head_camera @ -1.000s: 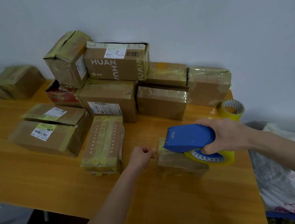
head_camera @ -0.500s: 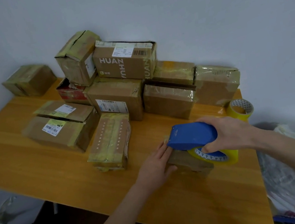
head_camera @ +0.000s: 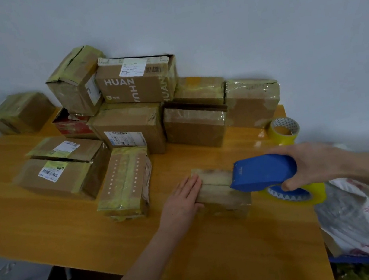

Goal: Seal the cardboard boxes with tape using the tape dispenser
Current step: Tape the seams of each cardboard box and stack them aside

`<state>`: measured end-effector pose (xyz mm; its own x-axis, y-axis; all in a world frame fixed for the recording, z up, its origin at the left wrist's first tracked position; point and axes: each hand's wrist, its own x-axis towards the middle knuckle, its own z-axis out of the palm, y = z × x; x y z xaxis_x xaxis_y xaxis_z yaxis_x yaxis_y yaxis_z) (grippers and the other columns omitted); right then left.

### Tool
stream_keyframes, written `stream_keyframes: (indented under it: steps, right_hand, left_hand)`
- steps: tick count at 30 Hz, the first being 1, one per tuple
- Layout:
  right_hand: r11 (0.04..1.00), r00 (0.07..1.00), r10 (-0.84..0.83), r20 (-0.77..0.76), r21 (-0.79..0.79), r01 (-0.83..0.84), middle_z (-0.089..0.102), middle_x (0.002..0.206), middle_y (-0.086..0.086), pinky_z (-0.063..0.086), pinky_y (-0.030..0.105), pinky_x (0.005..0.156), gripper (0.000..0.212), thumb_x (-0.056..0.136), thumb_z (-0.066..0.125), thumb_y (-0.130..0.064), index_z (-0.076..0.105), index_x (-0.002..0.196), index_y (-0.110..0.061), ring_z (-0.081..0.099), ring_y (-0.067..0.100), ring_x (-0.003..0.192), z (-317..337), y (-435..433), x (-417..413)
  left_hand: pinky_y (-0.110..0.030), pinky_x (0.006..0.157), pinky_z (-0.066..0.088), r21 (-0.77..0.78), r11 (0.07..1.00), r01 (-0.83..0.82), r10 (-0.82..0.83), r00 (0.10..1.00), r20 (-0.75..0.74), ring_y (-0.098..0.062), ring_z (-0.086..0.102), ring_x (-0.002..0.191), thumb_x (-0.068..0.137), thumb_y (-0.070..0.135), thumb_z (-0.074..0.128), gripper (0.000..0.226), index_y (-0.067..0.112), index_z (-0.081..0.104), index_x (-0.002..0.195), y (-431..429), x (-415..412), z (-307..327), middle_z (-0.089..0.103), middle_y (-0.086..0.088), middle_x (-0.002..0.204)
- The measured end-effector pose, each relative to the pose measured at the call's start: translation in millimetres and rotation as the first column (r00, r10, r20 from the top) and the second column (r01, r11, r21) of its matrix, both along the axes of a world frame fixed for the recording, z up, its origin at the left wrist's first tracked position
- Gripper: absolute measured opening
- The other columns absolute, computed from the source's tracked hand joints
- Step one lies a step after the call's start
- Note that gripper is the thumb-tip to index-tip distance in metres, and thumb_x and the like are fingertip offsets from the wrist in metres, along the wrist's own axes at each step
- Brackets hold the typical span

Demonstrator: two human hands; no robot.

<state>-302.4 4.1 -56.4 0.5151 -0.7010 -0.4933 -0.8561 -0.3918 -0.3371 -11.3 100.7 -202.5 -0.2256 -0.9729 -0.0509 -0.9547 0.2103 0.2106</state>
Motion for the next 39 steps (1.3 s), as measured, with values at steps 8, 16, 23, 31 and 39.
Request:
stream_keyframes:
  steps: [8, 16, 23, 31, 39]
  right_hand:
    - [0.999, 0.999, -0.029, -0.024, -0.026, 0.028, 0.061, 0.106, -0.011, 0.055, 0.035, 0.078, 0.069, 0.068, 0.076, -0.046, 0.037, 0.124, -0.041, 0.062, 0.011, 0.090, -35, 7, -15]
    - [0.975, 0.983, 0.055, -0.175, -0.203, -0.090, 0.061, 0.111, -0.014, 0.050, 0.024, 0.070, 0.077, 0.076, 0.064, -0.060, 0.025, 0.140, -0.043, 0.060, 0.010, 0.095, -34, 20, -4]
    - [0.991, 0.995, 0.032, -0.098, -0.130, -0.045, 0.060, 0.109, -0.014, 0.052, 0.027, 0.071, 0.084, 0.077, 0.065, -0.056, 0.016, 0.145, -0.048, 0.059, 0.010, 0.092, -38, 24, -3]
    - [0.995, 0.995, -0.093, -0.019, 0.029, 0.093, 0.062, 0.094, -0.017, 0.055, 0.025, 0.072, 0.077, 0.074, 0.072, -0.045, 0.026, 0.135, -0.054, 0.062, 0.001, 0.074, -31, 23, -45]
    - [0.996, 0.990, -0.083, -0.114, -0.041, 0.079, 0.056, 0.106, -0.016, 0.054, 0.032, 0.080, 0.085, 0.073, 0.070, -0.048, 0.023, 0.144, -0.044, 0.060, 0.011, 0.092, -69, 29, -37]
  left_hand:
    - [-0.035, 0.117, -0.009, -0.010, 0.997, 0.083, -0.080, 0.985, 0.154, -0.018, -0.010, 0.145, 0.093, 0.049, 0.051, 0.088, 0.010, -0.004, 0.151, -3, -30, 13, -0.011, -0.001, 0.155]
    - [-0.030, 0.114, -0.018, 0.080, 0.986, 0.145, -0.158, 0.968, 0.196, -0.015, -0.026, 0.140, 0.102, 0.032, 0.036, 0.073, 0.019, -0.025, 0.140, -10, -33, 6, -0.030, -0.001, 0.150]
    - [-0.025, 0.108, -0.022, 0.033, 0.990, 0.137, -0.139, 0.987, 0.083, -0.011, -0.020, 0.141, 0.101, 0.030, 0.041, 0.071, 0.026, -0.017, 0.142, -12, -23, 6, -0.022, 0.006, 0.151]
    - [-0.039, 0.114, 0.016, 0.024, 0.990, 0.142, -0.143, 0.990, 0.001, -0.021, 0.034, 0.140, 0.075, 0.020, 0.079, 0.086, 0.014, 0.033, 0.147, -16, -20, 2, 0.027, -0.003, 0.153]
    - [-0.033, 0.119, -0.005, 0.015, 0.996, 0.090, -0.091, 0.991, 0.099, -0.019, 0.000, 0.149, 0.092, 0.042, 0.057, 0.087, 0.023, -0.001, 0.154, -9, -38, 13, -0.001, -0.001, 0.162]
